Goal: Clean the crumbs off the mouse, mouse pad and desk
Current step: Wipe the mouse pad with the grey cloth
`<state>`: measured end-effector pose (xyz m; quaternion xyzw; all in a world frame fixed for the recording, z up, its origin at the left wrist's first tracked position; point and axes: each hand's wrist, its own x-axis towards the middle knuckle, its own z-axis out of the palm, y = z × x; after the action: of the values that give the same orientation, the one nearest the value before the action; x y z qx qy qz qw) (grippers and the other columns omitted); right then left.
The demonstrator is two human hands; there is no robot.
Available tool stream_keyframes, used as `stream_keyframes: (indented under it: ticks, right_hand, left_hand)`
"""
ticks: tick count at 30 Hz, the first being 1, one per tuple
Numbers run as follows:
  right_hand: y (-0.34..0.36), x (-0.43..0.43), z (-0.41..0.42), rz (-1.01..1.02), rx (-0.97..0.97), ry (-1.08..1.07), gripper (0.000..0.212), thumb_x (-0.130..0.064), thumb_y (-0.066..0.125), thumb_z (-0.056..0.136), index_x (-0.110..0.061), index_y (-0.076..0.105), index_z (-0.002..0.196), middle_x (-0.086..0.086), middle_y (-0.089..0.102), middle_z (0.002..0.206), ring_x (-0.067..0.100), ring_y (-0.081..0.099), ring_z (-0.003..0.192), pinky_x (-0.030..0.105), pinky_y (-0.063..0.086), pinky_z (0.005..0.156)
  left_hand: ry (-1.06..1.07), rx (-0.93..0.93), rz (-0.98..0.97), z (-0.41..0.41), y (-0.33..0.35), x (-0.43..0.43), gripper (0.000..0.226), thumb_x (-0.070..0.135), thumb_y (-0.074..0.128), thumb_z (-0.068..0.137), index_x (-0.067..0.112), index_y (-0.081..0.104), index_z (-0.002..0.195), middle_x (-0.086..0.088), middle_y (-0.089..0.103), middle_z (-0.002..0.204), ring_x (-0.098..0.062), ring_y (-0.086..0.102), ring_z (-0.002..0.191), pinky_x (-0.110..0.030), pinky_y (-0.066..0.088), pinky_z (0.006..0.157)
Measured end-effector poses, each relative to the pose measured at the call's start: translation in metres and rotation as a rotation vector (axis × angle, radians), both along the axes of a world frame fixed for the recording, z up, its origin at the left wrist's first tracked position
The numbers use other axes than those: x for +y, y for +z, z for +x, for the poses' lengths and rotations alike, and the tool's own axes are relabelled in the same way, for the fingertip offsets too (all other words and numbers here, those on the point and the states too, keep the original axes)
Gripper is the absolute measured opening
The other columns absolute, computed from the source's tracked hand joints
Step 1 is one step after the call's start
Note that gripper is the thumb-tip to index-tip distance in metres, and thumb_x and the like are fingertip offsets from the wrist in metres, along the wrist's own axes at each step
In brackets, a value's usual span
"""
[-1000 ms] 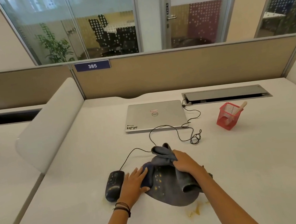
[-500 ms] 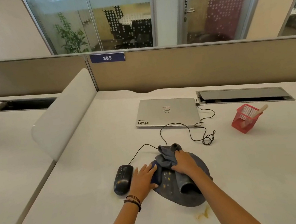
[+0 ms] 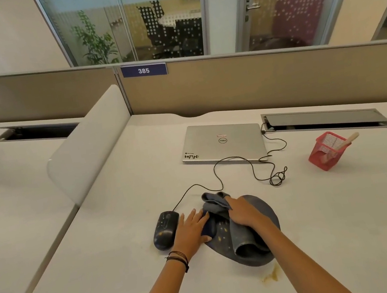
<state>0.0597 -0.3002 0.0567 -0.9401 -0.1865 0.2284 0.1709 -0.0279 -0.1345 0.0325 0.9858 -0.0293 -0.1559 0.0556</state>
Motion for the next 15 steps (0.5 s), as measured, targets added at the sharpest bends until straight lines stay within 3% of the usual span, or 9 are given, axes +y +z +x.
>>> stream_keyframes:
  ticks: [3, 11, 15]
  right_hand:
    - [0.003, 0.000, -0.003, -0.037, -0.008, 0.044, 0.043, -0.010, 0.038, 0.092, -0.010, 0.035, 0.135, 0.025, 0.054, 0.117, 0.037, 0.055, 0.101, 0.038, 0.045, 0.076]
    - [0.012, -0.001, -0.008, -0.101, 0.098, 0.180, 0.047, -0.006, 0.044, 0.089, -0.018, 0.040, 0.134, 0.017, 0.054, 0.127, 0.034, 0.055, 0.109, 0.042, 0.047, 0.092]
    - [0.015, -0.004, -0.012, -0.146, 0.140, 0.276, 0.039, -0.014, 0.049, 0.090, -0.025, 0.047, 0.127, 0.007, 0.056, 0.124, 0.026, 0.055, 0.109, 0.032, 0.043, 0.089]
  left_hand:
    - [-0.004, -0.008, -0.001, 0.000, -0.001, 0.001, 0.067, 0.041, 0.047, 0.095, 0.027, 0.013, 0.151, 0.001, 0.009, 0.160, -0.024, 0.005, 0.148, -0.048, 0.002, 0.121]
    - [-0.016, -0.031, 0.011, 0.000, -0.003, 0.002, 0.061, 0.042, 0.048, 0.094, 0.024, 0.024, 0.148, 0.001, 0.017, 0.159, -0.022, 0.008, 0.148, -0.048, 0.004, 0.120]
    - [-0.024, -0.038, 0.030, -0.001, -0.004, 0.003, 0.062, 0.042, 0.044, 0.096, 0.024, 0.019, 0.150, 0.001, 0.013, 0.160, -0.021, 0.007, 0.148, -0.047, 0.004, 0.121]
